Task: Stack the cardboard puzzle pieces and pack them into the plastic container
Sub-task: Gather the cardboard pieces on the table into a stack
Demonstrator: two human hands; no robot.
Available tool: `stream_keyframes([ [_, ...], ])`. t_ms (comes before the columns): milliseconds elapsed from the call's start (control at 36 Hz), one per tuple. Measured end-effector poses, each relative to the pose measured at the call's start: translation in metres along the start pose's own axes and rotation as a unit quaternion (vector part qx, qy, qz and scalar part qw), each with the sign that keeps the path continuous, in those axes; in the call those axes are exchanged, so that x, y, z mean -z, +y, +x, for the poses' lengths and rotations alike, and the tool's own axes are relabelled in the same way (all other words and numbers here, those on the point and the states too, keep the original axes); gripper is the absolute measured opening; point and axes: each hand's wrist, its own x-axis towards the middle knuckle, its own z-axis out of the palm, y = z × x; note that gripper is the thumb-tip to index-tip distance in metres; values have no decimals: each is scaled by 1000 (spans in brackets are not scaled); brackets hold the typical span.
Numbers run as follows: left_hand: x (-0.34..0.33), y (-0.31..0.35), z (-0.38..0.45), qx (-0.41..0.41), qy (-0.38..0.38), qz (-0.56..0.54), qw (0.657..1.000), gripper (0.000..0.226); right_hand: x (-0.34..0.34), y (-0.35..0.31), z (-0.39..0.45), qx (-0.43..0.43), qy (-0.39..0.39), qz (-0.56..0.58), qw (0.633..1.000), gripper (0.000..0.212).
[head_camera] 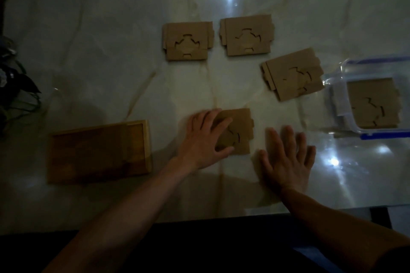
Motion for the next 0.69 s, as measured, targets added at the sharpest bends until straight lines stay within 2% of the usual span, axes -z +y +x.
stream_keyframes([
  [83, 9, -19, 12, 29, 44, -38, 998, 67, 0, 2, 1, 10, -2, 0, 1000, 73],
  [306, 59, -87, 97, 143, 48, -59, 987, 66, -4, 4, 2, -1, 1, -9, 1000, 73],
  [472, 107, -127, 161, 172, -25, 2, 985, 94, -6, 3, 2, -2, 10, -18, 1000, 74],
  [611, 130, -147, 200, 142, -121, 41, 982, 118, -7, 3, 2, 4, 8, -18, 1000, 74],
  [694, 137, -155, 218, 115, -174, 72, 975, 124, -6, 3, 2, 3, 6, -11, 1000, 74],
])
